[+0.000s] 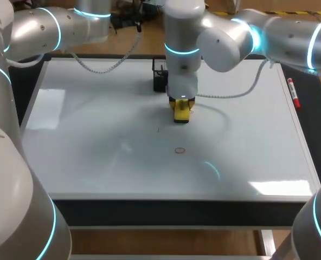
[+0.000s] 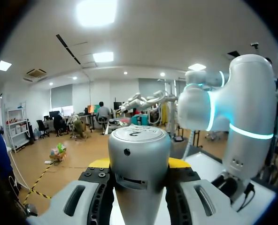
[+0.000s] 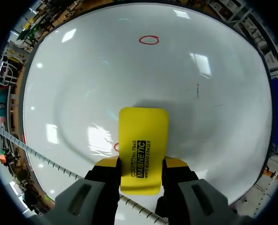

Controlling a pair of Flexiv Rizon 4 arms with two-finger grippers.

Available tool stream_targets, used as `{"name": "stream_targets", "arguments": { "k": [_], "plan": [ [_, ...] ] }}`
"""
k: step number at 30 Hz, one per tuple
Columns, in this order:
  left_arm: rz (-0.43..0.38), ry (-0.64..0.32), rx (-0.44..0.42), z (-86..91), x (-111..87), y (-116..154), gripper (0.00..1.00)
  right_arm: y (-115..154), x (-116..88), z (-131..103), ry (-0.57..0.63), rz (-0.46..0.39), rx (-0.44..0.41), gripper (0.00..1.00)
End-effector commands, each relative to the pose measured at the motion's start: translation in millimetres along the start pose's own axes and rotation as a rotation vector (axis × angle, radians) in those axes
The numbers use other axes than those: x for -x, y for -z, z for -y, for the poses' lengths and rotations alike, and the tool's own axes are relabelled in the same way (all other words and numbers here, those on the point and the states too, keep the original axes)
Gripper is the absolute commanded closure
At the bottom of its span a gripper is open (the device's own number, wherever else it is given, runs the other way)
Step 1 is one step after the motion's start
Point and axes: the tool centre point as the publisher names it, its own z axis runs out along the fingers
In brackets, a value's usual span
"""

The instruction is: Pick up the inspection probe, press it on each red-marked spot on the whiteboard one by one, put down the probe, pick up the eraser, and wipe off all the red marks.

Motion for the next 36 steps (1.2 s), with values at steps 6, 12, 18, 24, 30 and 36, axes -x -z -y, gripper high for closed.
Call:
{"name": "stream_targets", "arguments": {
  "k": [6,12,18,24,30,36],
  "plan": [
    [-0.004,0.0,0.0,0.7,1.8,0,1.0,-6,-35,-3,-0.049,-0.005,-0.005,1.0],
    [-0.004,0.0,0.0,0.7,1.8,0,1.0,-9,-53,-4,-0.078,-0.015,0.003,1.0],
    [-0.004,0.0,0.0,0.7,1.8,0,1.0,-7,-65,-3,-0.11,-0.016,0.0,1.0],
    [-0.004,0.0,0.0,0.7,1.8,0,1.0,7,-63,0,-0.119,-0.006,-0.031,1.0],
    [-0.004,0.0,0.0,0.7,1.8,0,1.0,29,-35,-2,-0.065,0.037,-0.078,1.0],
    [-0.004,0.0,0.0,0.7,1.8,0,1.0,33,0,-6,-0.003,0.064,-0.081,1.0]
  ]
}}
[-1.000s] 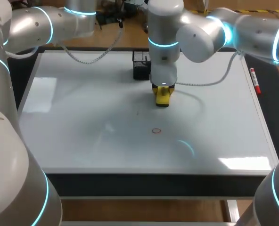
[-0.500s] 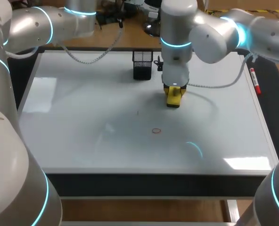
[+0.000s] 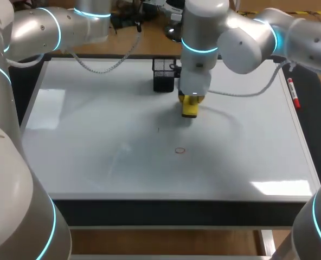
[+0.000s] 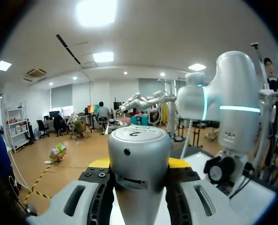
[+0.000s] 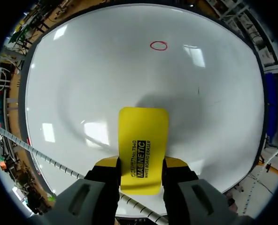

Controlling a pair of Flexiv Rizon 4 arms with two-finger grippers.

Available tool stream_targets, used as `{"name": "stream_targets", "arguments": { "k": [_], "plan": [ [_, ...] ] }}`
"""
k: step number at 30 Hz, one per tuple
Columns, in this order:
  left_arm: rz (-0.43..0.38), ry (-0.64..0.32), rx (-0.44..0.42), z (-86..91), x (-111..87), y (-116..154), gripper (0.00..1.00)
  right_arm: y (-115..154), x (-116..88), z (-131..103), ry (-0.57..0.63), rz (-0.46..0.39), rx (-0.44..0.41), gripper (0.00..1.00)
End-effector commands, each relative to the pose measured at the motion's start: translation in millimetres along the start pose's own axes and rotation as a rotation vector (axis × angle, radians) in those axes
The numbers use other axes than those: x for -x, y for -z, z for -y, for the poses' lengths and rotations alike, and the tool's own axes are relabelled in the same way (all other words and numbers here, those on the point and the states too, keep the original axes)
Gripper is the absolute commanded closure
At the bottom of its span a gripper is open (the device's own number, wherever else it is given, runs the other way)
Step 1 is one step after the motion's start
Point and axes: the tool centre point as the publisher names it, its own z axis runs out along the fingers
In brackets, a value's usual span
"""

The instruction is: Pick up the inspection probe, press it on each red-marked spot on the whiteboard one by one, put down the probe, pick up the eraser, and wipe off all the red marks.

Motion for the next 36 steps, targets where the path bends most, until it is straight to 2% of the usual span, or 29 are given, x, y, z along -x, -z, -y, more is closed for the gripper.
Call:
{"name": "stream_targets", "arguments": {
  "k": [1,6,12,26,36],
  "plan": [
    [-0.004,0.0,0.0,0.8,1.7,0,1.0,-3,18,-3,0.023,-0.005,0.004,1.0],
    [-0.004,0.0,0.0,0.8,1.7,0,1.0,-14,35,-7,0.046,0.008,0.014,1.0],
    [-0.004,0.0,0.0,0.8,1.7,0,1.0,-24,36,-9,0.044,0.015,0.037,1.0],
    [-0.004,0.0,0.0,0.8,1.7,0,1.0,-36,18,-3,0.018,-0.001,0.067,1.0],
    [-0.004,0.0,0.0,0.8,1.7,0,1.0,-42,-17,2,-0.044,-0.028,0.075,1.0]
  ]
}}
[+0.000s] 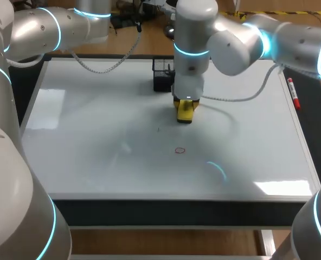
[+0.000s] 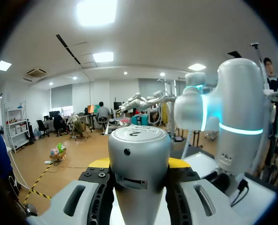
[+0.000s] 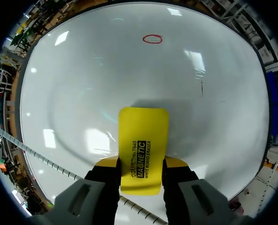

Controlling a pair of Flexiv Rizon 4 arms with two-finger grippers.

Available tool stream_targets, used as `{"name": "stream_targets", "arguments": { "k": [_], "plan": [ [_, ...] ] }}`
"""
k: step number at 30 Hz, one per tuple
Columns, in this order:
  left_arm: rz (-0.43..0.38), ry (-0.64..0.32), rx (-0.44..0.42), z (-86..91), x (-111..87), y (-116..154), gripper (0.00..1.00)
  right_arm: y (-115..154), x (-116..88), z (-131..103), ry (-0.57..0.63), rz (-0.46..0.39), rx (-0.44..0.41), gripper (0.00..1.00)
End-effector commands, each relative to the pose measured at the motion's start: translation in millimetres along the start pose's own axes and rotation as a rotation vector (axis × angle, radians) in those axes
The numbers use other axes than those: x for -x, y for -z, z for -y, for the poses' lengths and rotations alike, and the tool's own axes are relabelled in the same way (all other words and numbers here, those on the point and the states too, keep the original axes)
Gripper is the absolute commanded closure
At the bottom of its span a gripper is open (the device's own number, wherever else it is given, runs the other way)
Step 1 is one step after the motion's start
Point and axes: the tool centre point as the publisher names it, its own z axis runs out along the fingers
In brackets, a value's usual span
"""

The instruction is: Pick up the inspection probe, press it on each red-marked spot on the whiteboard one by one, put down the probe, pick up the eraser, and wipe off all the red marks.

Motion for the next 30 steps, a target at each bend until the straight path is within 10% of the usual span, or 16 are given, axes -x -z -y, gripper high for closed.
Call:
{"name": "stream_targets", "arguments": {
  "k": [1,30],
  "plan": [
    [-0.004,0.0,0.0,0.7,1.7,0,1.0,-6,-19,2,-0.015,0.003,-0.002,1.0],
    [-0.004,0.0,0.0,0.7,1.7,0,1.0,28,-131,18,-0.281,0.004,-0.054,1.0]
  ]
}}
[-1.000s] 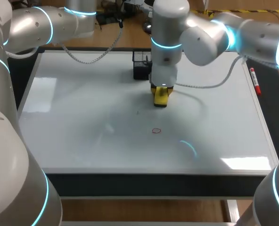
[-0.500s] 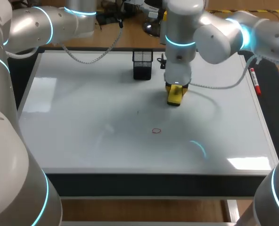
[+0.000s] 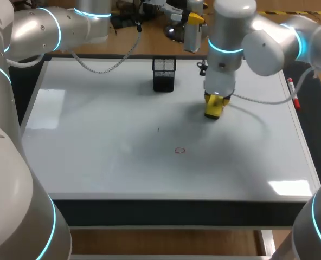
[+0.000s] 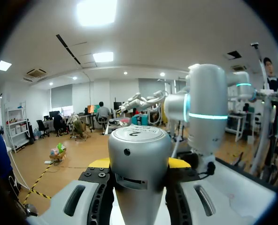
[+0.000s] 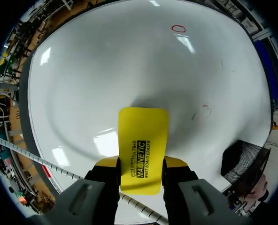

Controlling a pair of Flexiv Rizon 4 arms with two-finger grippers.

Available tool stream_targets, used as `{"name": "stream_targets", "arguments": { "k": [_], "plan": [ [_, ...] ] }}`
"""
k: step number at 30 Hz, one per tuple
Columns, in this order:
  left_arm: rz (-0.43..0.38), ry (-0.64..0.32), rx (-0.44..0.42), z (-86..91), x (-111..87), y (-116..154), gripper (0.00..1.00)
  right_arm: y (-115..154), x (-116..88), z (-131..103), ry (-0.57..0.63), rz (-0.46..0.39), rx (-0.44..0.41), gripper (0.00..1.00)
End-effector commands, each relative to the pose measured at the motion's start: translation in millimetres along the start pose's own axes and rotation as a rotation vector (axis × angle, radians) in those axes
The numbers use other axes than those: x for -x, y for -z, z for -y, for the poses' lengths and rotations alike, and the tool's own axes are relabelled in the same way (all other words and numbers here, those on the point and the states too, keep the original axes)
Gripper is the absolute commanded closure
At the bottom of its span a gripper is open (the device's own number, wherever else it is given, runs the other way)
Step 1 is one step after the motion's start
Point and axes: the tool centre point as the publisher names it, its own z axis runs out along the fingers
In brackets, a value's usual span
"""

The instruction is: Pick up the inspection probe, press it on each red-marked spot on the whiteboard one by one, put down the probe, pick up the eraser, and wipe off all the red marks.

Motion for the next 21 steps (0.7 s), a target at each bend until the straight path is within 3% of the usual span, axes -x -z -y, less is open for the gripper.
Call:
{"name": "stream_targets", "arguments": {
  "k": [1,12,21],
  "plan": [
    [-0.004,0.0,0.0,0.8,1.6,0,1.0,15,-31,6,-0.036,0.002,-0.008,1.0],
    [-0.004,0.0,0.0,0.8,1.6,0,1.0,19,-91,21,-0.179,-0.027,-0.018,1.0],
    [-0.004,0.0,0.0,0.8,1.6,0,1.0,22,-119,24,-0.241,-0.038,-0.017,1.0]
  ]
}}
